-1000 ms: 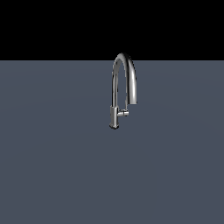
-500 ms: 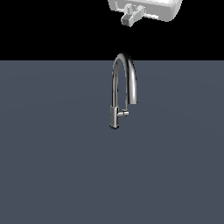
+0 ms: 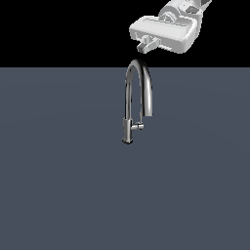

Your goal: Turn on the faucet by rotating a designated handle.

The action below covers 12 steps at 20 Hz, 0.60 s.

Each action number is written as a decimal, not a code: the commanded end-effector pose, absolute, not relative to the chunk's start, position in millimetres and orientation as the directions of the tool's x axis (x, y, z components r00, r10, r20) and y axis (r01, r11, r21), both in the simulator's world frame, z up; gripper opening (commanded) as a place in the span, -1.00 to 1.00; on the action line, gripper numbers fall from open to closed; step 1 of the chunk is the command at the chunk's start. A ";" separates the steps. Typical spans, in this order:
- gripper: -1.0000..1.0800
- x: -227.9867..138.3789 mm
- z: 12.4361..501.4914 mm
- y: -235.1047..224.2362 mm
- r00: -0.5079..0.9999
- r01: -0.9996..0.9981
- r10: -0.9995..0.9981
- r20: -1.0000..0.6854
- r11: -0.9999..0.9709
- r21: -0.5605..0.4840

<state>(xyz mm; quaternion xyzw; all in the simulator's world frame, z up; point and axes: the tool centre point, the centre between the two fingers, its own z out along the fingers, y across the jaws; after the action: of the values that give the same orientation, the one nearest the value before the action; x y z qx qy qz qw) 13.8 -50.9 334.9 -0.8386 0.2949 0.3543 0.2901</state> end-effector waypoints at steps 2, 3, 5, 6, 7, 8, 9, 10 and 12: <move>-1.00 26.4 315.6 -54.0 0.518 -0.742 -0.274 -0.810 -0.615 -0.267; -1.00 29.8 309.8 -54.8 0.501 -0.754 -0.269 -0.822 -0.602 -0.263; -1.00 36.3 298.0 -56.4 0.467 -0.777 -0.258 -0.846 -0.576 -0.254; -1.00 39.4 292.0 -57.1 0.449 -0.789 -0.252 -0.857 -0.562 -0.248; -1.00 42.5 285.8 -57.8 0.431 -0.800 -0.245 -0.868 -0.549 -0.243; -1.00 45.4 279.5 -58.4 0.413 -0.811 -0.238 -0.879 -0.535 -0.236; -1.00 48.3 273.1 -59.0 0.395 -0.822 -0.230 -0.890 -0.521 -0.230; -1.00 51.1 266.5 -59.5 0.376 -0.833 -0.222 -0.900 -0.507 -0.223; -1.00 56.4 253.1 -60.4 0.337 -0.854 -0.205 -0.919 -0.478 -0.207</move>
<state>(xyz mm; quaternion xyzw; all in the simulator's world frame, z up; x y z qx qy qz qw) 52.4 -59.7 263.2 -0.7473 0.3537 0.4378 0.3534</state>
